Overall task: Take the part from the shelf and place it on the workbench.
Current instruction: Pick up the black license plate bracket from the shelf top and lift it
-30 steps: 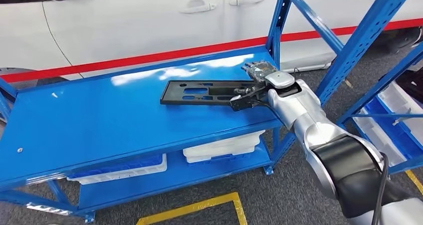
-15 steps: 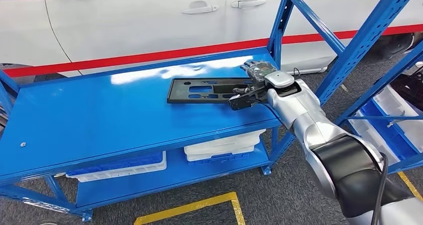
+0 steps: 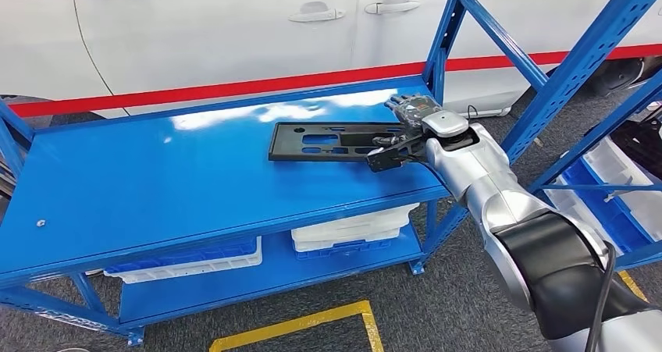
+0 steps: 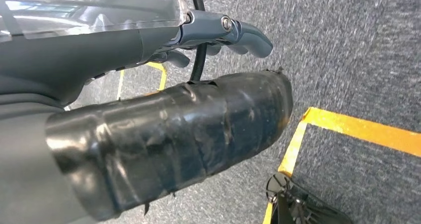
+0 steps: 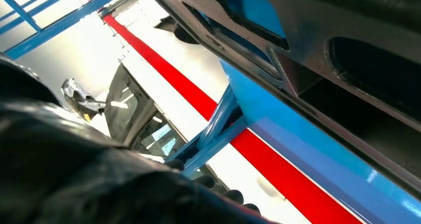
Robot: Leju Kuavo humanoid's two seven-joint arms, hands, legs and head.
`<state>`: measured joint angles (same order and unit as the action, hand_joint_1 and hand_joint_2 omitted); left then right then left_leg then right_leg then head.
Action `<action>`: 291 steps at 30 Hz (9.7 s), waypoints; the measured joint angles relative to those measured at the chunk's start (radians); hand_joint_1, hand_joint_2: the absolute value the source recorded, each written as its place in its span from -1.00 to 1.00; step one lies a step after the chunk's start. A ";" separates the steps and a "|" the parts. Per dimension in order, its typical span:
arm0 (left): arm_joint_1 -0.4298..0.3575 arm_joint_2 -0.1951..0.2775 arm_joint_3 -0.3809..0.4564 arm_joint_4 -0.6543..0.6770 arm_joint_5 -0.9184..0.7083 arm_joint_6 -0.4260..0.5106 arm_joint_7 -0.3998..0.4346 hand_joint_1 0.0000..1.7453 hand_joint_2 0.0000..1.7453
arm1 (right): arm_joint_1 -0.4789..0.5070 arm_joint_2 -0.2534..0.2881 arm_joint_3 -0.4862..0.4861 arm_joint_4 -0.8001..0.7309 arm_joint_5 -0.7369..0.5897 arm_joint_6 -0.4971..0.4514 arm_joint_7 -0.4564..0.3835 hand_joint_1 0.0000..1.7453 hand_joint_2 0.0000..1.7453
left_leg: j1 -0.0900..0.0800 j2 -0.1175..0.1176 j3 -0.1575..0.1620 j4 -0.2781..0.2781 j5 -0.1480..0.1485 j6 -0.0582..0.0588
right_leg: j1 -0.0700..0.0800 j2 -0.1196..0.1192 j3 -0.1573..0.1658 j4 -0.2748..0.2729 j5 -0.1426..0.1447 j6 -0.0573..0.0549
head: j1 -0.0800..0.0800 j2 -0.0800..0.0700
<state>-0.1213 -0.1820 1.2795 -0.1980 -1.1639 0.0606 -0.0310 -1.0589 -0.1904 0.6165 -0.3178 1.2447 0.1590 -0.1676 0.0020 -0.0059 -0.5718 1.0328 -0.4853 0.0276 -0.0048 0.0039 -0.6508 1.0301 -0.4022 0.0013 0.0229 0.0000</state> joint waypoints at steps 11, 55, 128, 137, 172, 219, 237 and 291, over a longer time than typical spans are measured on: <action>0.000 0.002 0.000 0.000 -0.011 0.006 -0.001 -1.00 -1.00 | -0.002 -0.003 0.000 -0.001 -0.014 0.000 -0.003 -1.00 -1.00 | -0.006 0.000 -0.005 0.005 0.006 0.014 | -0.008 0.000 -0.001 -0.005 0.010 0.022 | 0.000 0.000; -0.001 -0.003 0.004 0.000 0.001 0.002 0.018 -1.00 -1.00 | 0.012 -0.011 0.016 -0.001 -0.029 0.002 -0.002 -1.00 1.00 | 0.005 0.001 0.012 -0.006 -0.002 0.004 | -0.010 -0.007 -0.014 -0.015 0.035 0.007 | 0.001 0.000; -0.001 -0.024 0.004 0.000 -0.033 0.010 0.027 -1.00 -1.00 | 0.091 -0.010 0.019 0.001 0.011 -0.100 0.094 -1.00 1.00 | 0.005 0.002 0.010 -0.006 -0.002 0.004 | -0.009 -0.006 -0.017 -0.015 0.036 0.013 | 0.001 0.000; -0.002 -0.025 0.004 0.000 -0.034 0.007 0.024 -1.00 -1.00 | 0.090 0.001 0.019 -0.001 0.033 -0.112 0.099 -1.00 -1.00 | 0.005 0.002 0.010 -0.006 -0.002 0.004 | -0.009 -0.006 -0.017 -0.015 0.036 0.013 | 0.001 0.000; -0.001 -0.015 0.005 0.000 -0.034 0.016 0.025 -1.00 -1.00 | -0.002 0.036 -0.005 -0.057 0.040 -0.078 0.033 -1.00 1.00 | 0.005 0.003 0.009 -0.006 0.000 0.004 | -0.009 -0.006 -0.018 -0.014 0.037 0.013 | 0.001 0.000; -0.003 -0.006 0.025 0.000 -0.034 0.017 0.037 -1.00 -1.00 | -0.039 0.078 0.007 -0.040 0.012 0.010 0.020 -1.00 1.00 | 0.005 0.003 0.009 -0.006 0.000 0.004 | -0.009 -0.006 -0.018 -0.014 0.037 0.014 | 0.001 0.000; -0.003 -0.006 0.025 0.000 -0.041 0.017 0.048 -1.00 -1.00 | -0.037 0.084 0.017 -0.033 0.011 0.015 0.020 -1.00 1.00 | 0.005 0.003 0.009 -0.006 0.000 0.004 | -0.009 -0.006 -0.018 -0.014 0.037 0.014 | 0.001 0.000; -0.002 0.006 0.025 0.000 -0.067 0.022 0.067 -1.00 -1.00 | -0.022 0.082 0.039 -0.016 -0.009 0.033 0.020 -1.00 1.00 | 0.020 -0.002 -0.056 0.008 0.052 0.007 | -0.022 -0.004 -0.021 0.156 -0.138 0.035 | 0.003 0.000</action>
<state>-0.1230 -0.1761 1.3043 -0.1976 -1.2308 0.0826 0.0359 -1.0804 -0.1083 0.6559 -0.3338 1.2355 0.1915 -0.1473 0.0222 -0.0075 -0.6281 1.0404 -0.4336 0.0341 -0.0269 0.0002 -0.6719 1.1857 -0.5404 0.0360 0.0263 0.0000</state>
